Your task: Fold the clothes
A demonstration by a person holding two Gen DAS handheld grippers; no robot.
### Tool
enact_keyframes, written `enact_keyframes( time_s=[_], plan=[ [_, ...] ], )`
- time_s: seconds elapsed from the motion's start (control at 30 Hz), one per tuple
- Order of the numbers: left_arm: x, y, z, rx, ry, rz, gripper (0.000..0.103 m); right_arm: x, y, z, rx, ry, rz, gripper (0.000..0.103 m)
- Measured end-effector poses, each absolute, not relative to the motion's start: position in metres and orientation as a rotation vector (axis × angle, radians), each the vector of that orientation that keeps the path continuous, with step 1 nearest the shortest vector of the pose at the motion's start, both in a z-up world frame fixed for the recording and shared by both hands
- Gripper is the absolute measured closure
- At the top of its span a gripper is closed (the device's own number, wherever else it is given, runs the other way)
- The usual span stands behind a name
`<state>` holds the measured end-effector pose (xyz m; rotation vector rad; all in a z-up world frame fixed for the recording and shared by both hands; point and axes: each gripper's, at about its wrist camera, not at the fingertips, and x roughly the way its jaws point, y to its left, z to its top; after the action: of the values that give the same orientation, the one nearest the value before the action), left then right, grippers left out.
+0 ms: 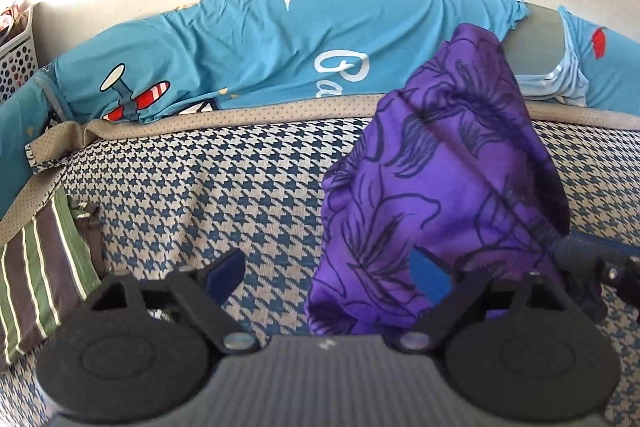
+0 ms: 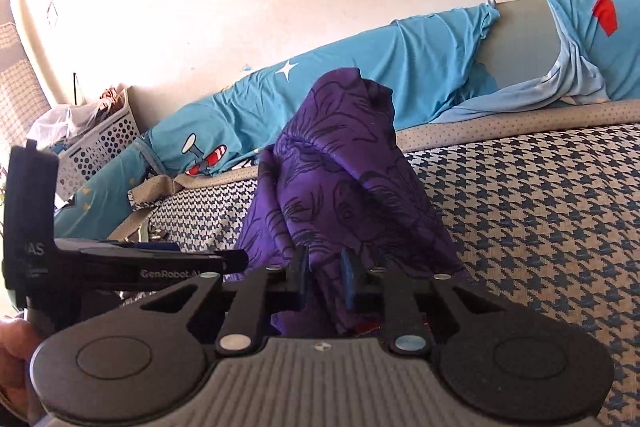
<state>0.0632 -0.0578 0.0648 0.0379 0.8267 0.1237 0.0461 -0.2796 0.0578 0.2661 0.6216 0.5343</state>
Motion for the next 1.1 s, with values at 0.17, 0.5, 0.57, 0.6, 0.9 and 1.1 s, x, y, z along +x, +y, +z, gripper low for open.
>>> enact_keyframes(
  time_s=[0.17, 0.5, 0.57, 0.6, 0.9, 1.1],
  plan=[
    [0.055, -0.065, 0.066, 0.085, 0.812, 0.089, 0.054, 0.036, -0.289, 0.071, 0.295, 0.543, 0.569, 0.082],
    [0.036, -0.087, 0.068, 0.196, 0.760, -0.030, 0.076, 0.034, -0.287, 0.081, 0.307, 0.495, 0.546, 0.035],
    [0.033, -0.091, 0.069, 0.212, 0.753, -0.043, 0.081, 0.036, -0.287, 0.081, 0.318, 0.483, 0.535, 0.028],
    [0.033, -0.092, 0.069, 0.211, 0.753, -0.047, 0.083, 0.037, -0.288, 0.081, 0.322, 0.477, 0.529, 0.024],
    [0.037, -0.073, 0.081, 0.095, 0.692, -0.019, 0.012, 0.052, -0.286, 0.073, 0.337, 0.491, 0.471, 0.029],
    [0.048, -0.057, 0.087, -0.038, 0.667, -0.033, 0.000, 0.068, -0.287, 0.066, 0.318, 0.513, 0.431, 0.100]
  ],
)
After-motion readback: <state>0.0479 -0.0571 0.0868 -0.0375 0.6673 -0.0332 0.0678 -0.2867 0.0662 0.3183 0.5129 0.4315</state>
